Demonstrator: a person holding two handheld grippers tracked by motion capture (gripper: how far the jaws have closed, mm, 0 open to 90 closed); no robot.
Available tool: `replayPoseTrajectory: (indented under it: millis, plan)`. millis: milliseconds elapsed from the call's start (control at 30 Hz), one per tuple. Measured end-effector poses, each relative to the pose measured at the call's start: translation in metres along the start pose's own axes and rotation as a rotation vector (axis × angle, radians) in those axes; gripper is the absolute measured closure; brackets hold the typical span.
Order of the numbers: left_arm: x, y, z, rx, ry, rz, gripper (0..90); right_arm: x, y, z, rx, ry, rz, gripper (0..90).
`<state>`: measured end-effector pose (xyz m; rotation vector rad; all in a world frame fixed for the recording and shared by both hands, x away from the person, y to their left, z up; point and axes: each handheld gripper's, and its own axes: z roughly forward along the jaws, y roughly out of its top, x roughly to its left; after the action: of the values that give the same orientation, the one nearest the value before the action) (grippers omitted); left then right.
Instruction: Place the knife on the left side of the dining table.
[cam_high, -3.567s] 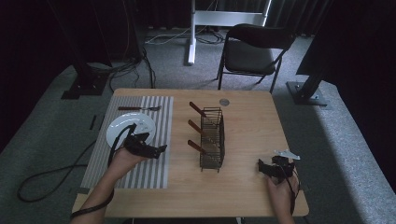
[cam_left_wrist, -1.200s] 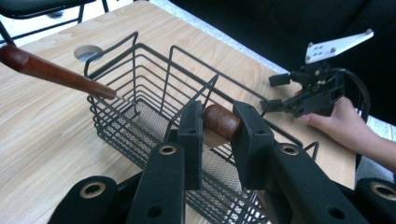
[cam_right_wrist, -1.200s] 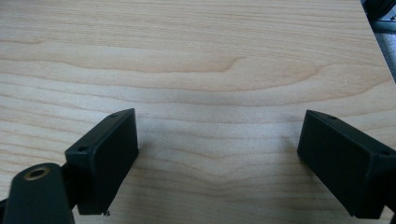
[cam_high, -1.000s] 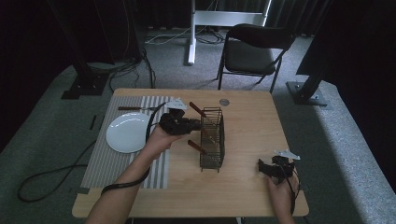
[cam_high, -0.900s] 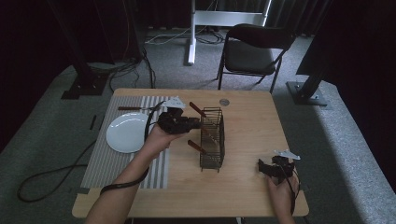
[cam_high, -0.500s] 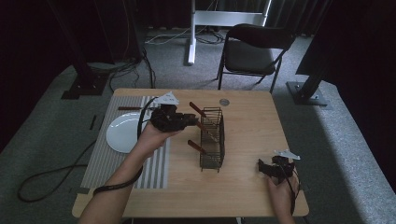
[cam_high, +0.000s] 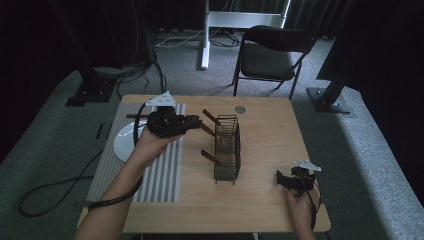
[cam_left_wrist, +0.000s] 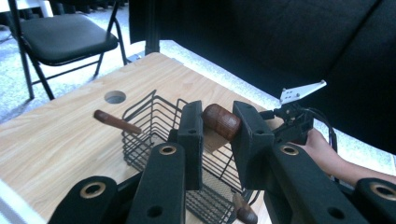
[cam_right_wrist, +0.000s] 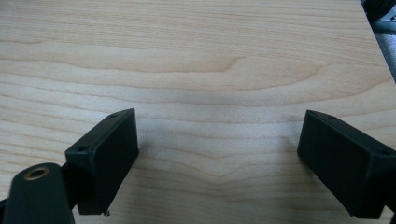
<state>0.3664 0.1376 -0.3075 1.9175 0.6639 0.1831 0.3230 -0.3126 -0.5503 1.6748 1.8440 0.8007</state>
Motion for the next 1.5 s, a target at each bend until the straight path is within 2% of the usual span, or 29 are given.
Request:
replayPoseTrajectory:
  millis: [300, 533, 1000, 1500]
  plan:
    - [0.010, -0.004, -0.028, -0.037, 0.041, -0.022, 75.2, 0.000, 0.000, 0.000, 0.000, 0.000, 0.000, 11.7]
    - [0.017, -0.015, -0.044, -0.040, 0.071, -0.041, 75.2, 0.000, 0.000, 0.000, 0.000, 0.000, 0.000, 11.7]
    - [0.036, -0.058, -0.077, -0.032, 0.127, -0.121, 75.1, 0.000, 0.000, 0.000, 0.000, 0.000, 0.001, 11.7]
    - [0.051, -0.114, -0.105, 0.003, 0.172, -0.214, 75.1, 0.000, 0.000, 0.000, 0.000, 0.000, 0.000, 11.7]
